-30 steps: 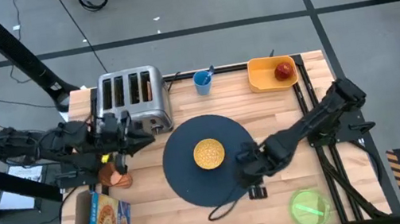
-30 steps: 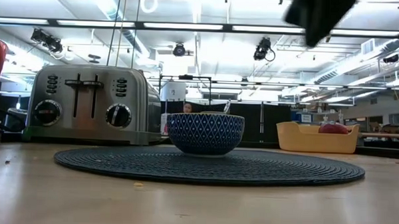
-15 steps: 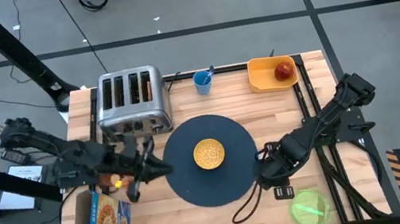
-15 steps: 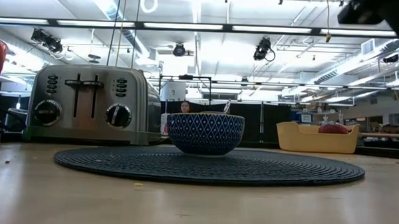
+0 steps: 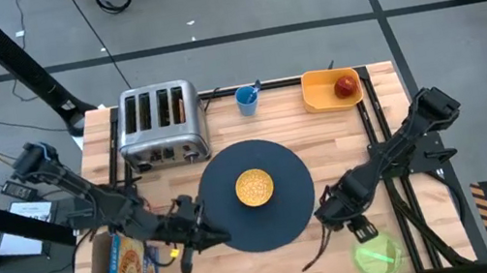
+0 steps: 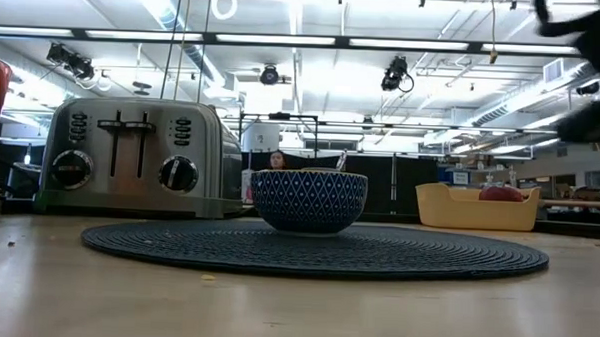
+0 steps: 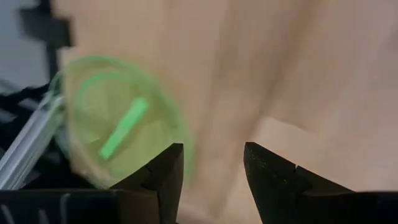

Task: Arrange a breakfast setting
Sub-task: Put the transparent green plate to the bottom of the yellow bowl on the placemat

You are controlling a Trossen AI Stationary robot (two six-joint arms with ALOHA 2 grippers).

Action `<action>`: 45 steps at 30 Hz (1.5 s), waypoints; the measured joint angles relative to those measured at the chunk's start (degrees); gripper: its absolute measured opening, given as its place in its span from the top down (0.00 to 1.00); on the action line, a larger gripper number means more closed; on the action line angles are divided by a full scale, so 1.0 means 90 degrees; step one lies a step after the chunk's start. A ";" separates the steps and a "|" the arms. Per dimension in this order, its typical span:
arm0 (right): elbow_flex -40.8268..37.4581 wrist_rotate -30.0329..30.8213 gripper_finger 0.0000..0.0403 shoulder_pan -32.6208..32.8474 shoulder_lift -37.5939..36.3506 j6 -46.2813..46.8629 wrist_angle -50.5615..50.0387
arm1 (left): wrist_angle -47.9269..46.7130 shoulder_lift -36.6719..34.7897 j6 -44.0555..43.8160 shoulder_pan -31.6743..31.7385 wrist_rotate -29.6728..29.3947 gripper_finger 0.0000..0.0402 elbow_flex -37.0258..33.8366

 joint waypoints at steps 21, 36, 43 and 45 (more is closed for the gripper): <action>-0.1024 0.0443 0.62 0.0922 0.0000 0.0460 0.2047 | 0.0255 0.0221 0.0071 -0.0230 -0.0696 0.89 0.0000; -0.1385 0.0430 0.71 0.1158 0.0002 0.0407 0.2427 | 0.0272 0.0212 0.0246 -0.0214 -0.0710 0.89 0.0000; -0.1573 0.0474 0.79 0.1222 0.0000 0.0590 0.2557 | 0.0274 0.0211 0.0247 -0.0182 -0.0768 0.89 0.0000; -0.1626 0.0424 0.82 0.1222 -0.0002 0.0658 0.2568 | 0.0274 0.0211 0.0246 -0.0182 -0.0768 0.89 0.0000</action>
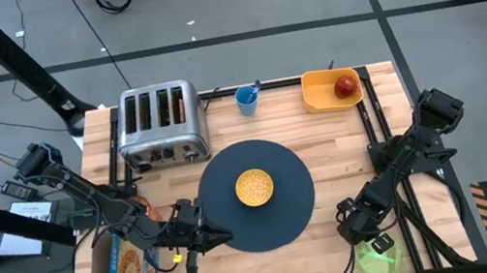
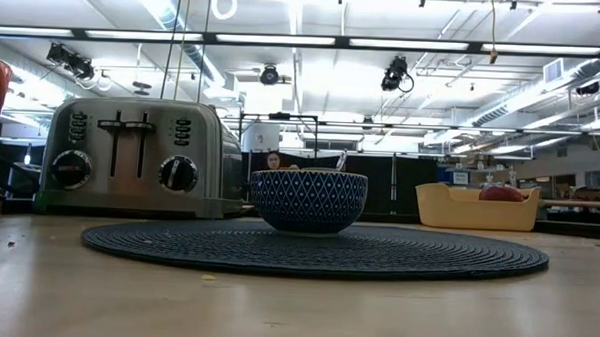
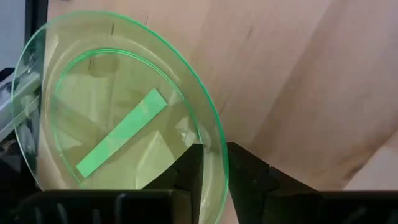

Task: Arrange a breakfast setting
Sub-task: Put the transparent green plate to the bottom of the yellow bowl on the placemat

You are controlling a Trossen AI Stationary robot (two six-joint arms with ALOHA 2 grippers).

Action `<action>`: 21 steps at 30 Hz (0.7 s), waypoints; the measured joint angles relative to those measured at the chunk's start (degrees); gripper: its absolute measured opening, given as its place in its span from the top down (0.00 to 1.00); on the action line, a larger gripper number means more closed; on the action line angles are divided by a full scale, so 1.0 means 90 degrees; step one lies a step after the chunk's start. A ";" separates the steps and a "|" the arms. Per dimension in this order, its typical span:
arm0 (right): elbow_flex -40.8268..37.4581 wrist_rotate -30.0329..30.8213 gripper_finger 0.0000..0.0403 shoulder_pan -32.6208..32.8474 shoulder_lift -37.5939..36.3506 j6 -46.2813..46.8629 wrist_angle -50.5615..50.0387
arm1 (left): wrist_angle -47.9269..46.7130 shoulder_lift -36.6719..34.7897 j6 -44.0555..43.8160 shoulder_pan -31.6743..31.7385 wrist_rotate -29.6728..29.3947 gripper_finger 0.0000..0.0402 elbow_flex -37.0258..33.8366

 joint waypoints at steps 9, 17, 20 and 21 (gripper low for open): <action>-0.0014 -0.0008 0.94 -0.0002 0.0002 0.0117 0.0037 | 0.0000 0.0000 0.0005 0.0000 -0.0040 0.89 0.0000; 0.0352 0.0060 0.98 -0.0213 0.0015 0.0288 -0.0404 | 0.0000 -0.0015 0.0063 0.0033 -0.0041 0.89 0.0000; 0.0679 0.0085 0.99 -0.0445 0.0017 0.0536 -0.0903 | -0.0017 -0.0095 0.0070 0.0060 -0.0042 0.89 -0.0005; 0.0817 0.0088 0.99 -0.0534 0.0017 0.0658 -0.1066 | -0.0015 -0.0132 0.0070 0.0091 -0.0042 0.89 -0.0005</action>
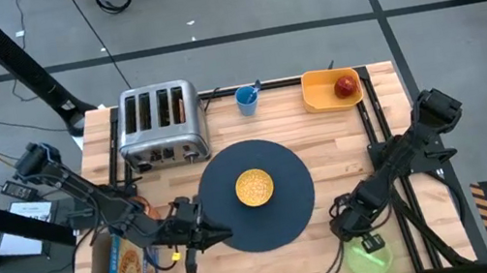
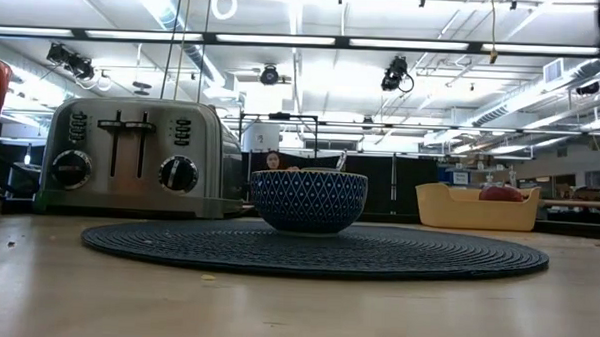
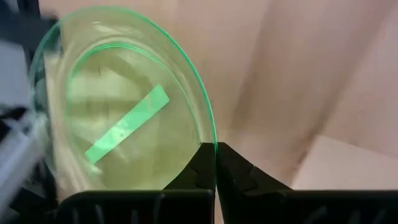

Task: Arrange a breakfast setting
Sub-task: Put the transparent green plate to the bottom of the yellow bowl on the placemat

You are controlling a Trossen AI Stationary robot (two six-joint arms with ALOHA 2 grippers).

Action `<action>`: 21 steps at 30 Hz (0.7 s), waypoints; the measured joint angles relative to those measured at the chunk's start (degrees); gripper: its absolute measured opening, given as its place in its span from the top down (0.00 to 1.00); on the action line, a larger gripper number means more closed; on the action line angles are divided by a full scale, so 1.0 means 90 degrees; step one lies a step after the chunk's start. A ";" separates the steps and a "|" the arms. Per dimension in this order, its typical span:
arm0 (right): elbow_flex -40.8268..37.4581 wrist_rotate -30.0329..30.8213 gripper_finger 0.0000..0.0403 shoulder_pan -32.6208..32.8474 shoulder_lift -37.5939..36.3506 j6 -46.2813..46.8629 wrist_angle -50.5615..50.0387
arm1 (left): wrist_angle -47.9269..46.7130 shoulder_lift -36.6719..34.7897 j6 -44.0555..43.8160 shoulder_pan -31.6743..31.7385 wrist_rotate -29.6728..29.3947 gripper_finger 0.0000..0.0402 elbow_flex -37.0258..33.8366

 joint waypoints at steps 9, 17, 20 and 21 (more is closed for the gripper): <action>0.1359 0.0387 0.99 -0.0804 0.0000 0.2720 -0.0444 | -0.0344 -0.0674 0.1084 0.0319 0.0021 0.89 0.0000; 0.1942 0.2253 0.99 -0.1293 0.0014 0.6017 0.0620 | -0.1521 -0.1933 0.1899 0.0397 0.0022 0.89 0.0000; 0.1940 0.2757 1.00 -0.1368 0.0287 0.6927 0.1107 | -0.1913 -0.2299 0.2087 0.0397 0.0024 0.89 0.0000; 0.1940 0.2827 1.00 -0.1368 0.0445 0.7122 0.1358 | -0.2039 -0.2388 0.2130 0.0397 0.0026 0.89 0.0000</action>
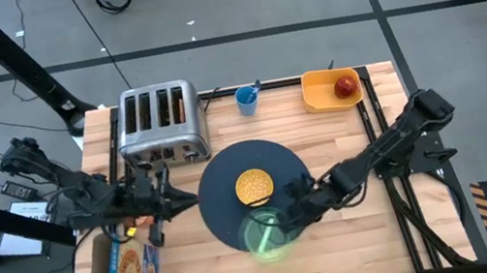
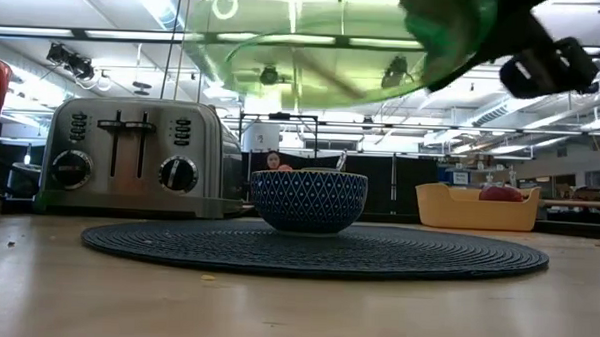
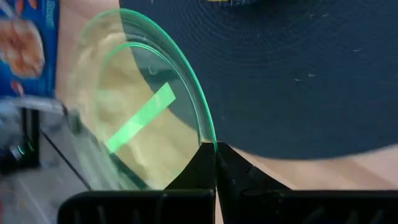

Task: Arrange a breakfast setting
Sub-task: Put the transparent green plate to the bottom of the yellow bowl on the placemat

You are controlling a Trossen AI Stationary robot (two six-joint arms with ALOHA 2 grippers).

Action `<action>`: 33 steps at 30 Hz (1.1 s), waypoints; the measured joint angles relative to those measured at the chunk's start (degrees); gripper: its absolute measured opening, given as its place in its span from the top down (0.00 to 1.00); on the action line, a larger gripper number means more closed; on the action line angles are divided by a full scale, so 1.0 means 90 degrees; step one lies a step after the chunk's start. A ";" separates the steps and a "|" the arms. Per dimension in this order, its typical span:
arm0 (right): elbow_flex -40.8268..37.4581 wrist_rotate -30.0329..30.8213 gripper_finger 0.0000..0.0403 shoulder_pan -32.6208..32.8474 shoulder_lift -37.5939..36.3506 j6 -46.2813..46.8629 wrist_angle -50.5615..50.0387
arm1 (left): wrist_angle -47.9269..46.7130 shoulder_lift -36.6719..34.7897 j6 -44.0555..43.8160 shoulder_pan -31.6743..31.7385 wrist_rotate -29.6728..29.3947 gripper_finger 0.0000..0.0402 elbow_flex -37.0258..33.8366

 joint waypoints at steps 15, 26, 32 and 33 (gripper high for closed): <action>0.2374 0.0606 1.00 0.0009 0.2779 0.2981 -0.0113 | -0.0848 -0.0493 0.0126 0.0000 0.0000 0.89 0.0002; 0.2667 0.0643 0.99 -0.0486 0.3315 0.2924 -0.0346 | -0.0883 -0.0491 0.0196 -0.0005 0.0001 0.89 0.0002; 0.2669 0.0736 0.96 -0.0549 0.3305 0.2702 -0.0398 | -0.0882 -0.0488 0.0199 -0.0005 0.0001 0.89 0.0002; 0.2669 0.0734 0.94 -0.0565 0.3305 0.2697 -0.0404 | -0.0882 -0.0488 0.0198 -0.0005 0.0001 0.89 0.0002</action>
